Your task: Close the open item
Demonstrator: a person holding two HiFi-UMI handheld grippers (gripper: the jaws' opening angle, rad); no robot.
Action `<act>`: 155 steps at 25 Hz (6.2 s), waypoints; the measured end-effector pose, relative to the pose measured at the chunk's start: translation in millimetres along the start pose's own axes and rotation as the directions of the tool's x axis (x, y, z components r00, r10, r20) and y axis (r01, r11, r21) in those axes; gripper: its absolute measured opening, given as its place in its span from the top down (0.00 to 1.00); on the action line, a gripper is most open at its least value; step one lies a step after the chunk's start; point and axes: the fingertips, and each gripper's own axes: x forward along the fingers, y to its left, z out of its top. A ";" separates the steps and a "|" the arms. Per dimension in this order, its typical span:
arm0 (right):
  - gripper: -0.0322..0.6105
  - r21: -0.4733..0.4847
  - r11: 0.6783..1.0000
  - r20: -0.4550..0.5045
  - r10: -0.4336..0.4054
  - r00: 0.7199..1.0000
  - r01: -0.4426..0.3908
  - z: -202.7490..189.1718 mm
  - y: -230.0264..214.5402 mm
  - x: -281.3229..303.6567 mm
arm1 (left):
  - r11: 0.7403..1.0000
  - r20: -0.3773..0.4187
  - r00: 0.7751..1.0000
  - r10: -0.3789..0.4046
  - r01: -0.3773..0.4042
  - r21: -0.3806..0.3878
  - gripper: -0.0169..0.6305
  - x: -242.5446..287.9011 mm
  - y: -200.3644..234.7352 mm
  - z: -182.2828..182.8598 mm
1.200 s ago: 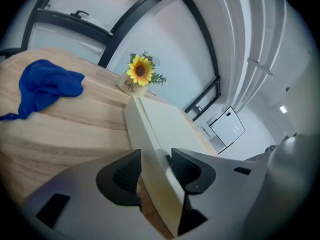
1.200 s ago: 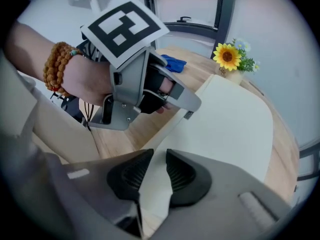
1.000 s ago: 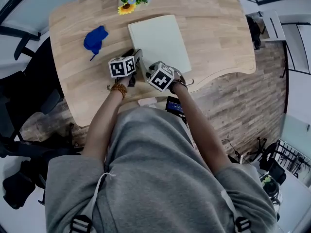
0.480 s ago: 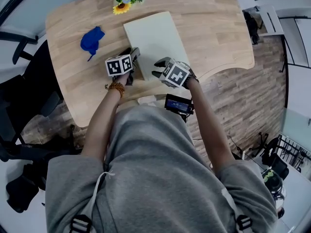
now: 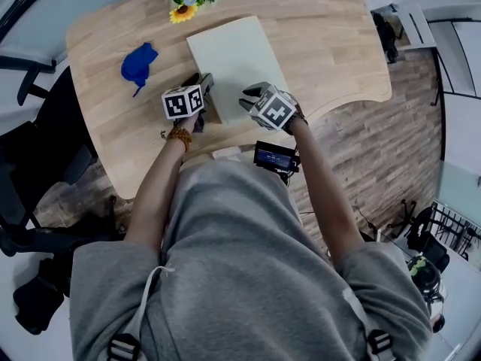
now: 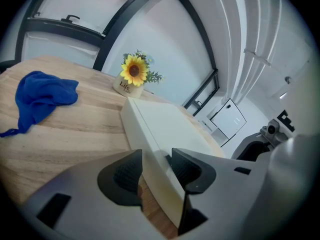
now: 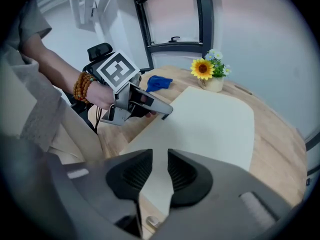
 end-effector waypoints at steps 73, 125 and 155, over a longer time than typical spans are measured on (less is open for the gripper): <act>0.71 -0.314 0.949 -0.107 -0.018 0.994 -0.017 -0.4 6.2 43.0 | 0.991 0.063 0.998 0.027 -0.019 -0.134 0.73 -19.5 4.3 19.6; 0.72 -0.246 0.966 0.002 -0.085 0.996 0.083 16.4 -3.7 23.0 | 0.996 -0.097 0.995 0.038 -0.046 -0.076 0.64 -3.3 1.6 -10.6; 0.72 -0.257 0.962 0.030 -0.085 0.996 0.090 26.9 -1.8 24.3 | 0.997 -0.090 0.995 0.054 -0.059 -0.058 0.63 -11.0 2.9 -8.2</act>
